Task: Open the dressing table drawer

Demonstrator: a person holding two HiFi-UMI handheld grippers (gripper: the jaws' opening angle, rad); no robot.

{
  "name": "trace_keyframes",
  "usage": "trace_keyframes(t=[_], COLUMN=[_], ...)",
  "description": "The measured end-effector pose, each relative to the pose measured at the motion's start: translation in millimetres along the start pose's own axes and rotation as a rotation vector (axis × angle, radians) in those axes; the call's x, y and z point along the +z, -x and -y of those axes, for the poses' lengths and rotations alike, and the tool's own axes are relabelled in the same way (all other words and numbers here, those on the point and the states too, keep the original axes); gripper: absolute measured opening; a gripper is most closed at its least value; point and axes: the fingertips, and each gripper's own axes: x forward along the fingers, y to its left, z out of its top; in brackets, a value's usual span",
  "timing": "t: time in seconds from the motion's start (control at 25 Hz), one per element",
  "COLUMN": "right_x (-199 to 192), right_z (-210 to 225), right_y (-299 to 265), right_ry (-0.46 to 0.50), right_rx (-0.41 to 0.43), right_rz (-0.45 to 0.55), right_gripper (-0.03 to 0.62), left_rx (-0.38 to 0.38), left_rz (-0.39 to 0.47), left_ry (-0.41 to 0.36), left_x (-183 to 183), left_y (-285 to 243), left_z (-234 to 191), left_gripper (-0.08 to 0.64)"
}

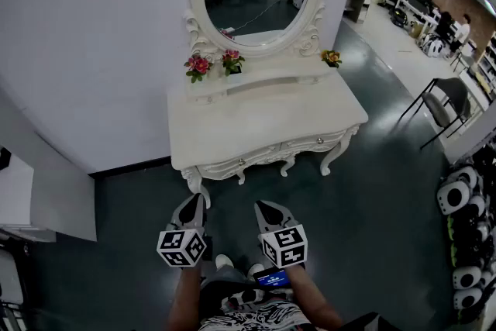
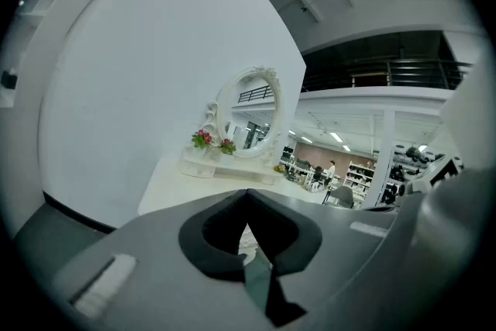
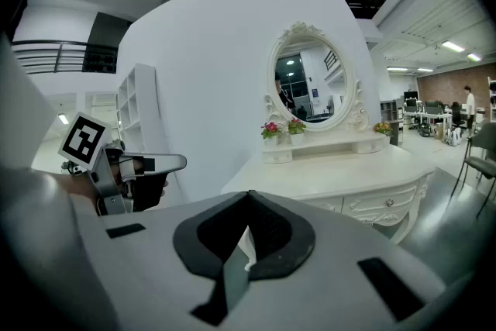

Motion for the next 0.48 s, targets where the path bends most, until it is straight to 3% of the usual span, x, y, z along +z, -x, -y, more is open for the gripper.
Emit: trace_keyframes(t=[0.32,0.48], right_x=[6.1,15.3], right_z=[2.8,18.9], right_y=[-14.7,-40.8], right_ry=[0.004,-0.001], right_rx=[0.035,0.001], right_rz=[-0.004,0.0], right_gripper=[0.002,0.003], left_rx=[0.024,0.06], left_rz=[0.003,0.016], left_ry=[-0.018,-0.027], left_x=[1.8,8.6], left_y=[-7.9,-25.3], left_z=[-6.1,-25.0], left_gripper=[0.002,0.002])
